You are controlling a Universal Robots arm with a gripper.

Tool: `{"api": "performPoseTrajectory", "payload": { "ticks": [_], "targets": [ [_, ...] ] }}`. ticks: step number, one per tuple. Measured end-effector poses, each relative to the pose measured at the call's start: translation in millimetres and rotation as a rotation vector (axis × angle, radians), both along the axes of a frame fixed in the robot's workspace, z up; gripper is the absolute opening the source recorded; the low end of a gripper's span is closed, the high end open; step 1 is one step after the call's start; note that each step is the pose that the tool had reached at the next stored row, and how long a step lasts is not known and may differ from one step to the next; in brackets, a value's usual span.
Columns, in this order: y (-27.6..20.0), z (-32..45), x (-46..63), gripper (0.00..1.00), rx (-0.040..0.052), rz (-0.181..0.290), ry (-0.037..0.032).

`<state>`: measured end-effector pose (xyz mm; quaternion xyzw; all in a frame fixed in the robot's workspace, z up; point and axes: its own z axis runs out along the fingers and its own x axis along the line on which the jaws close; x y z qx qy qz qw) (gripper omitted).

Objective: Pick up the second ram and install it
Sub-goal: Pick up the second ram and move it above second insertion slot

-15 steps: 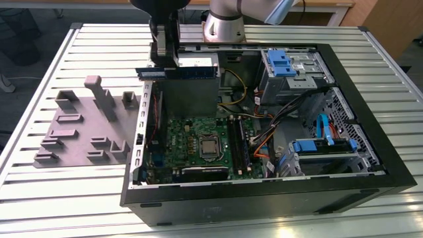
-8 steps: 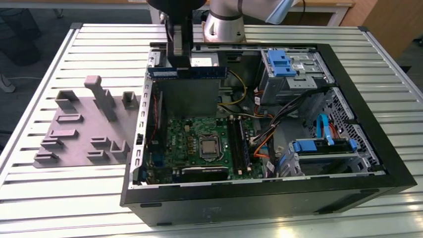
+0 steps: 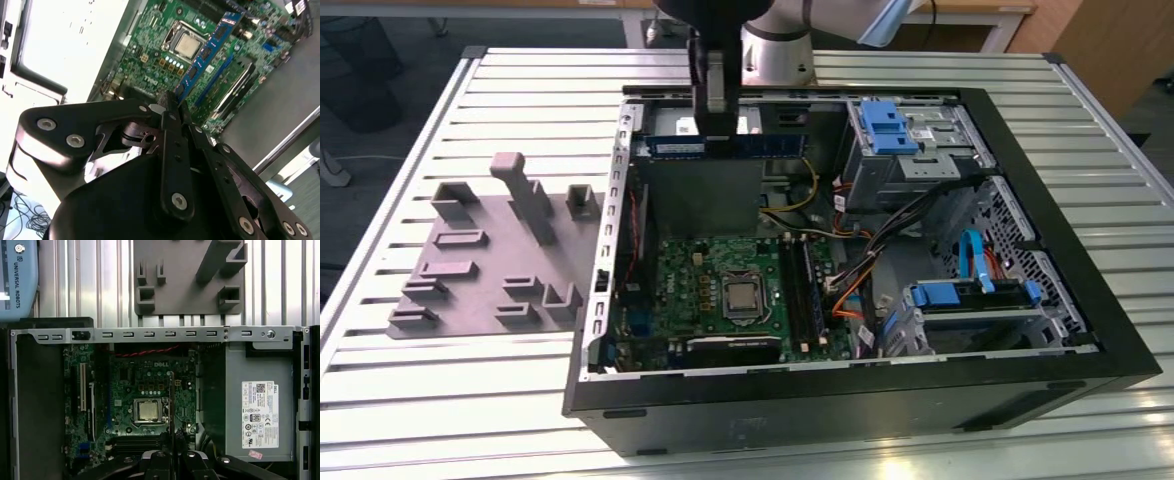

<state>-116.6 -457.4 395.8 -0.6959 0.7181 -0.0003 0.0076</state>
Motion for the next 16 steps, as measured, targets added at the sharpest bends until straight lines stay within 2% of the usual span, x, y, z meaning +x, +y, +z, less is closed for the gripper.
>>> {"api": "performPoseTrajectory", "payload": {
  "ticks": [16],
  "targets": [
    [0.0,-0.1,46.6,0.14,0.0001,0.000,-0.0001]
  ]
}}
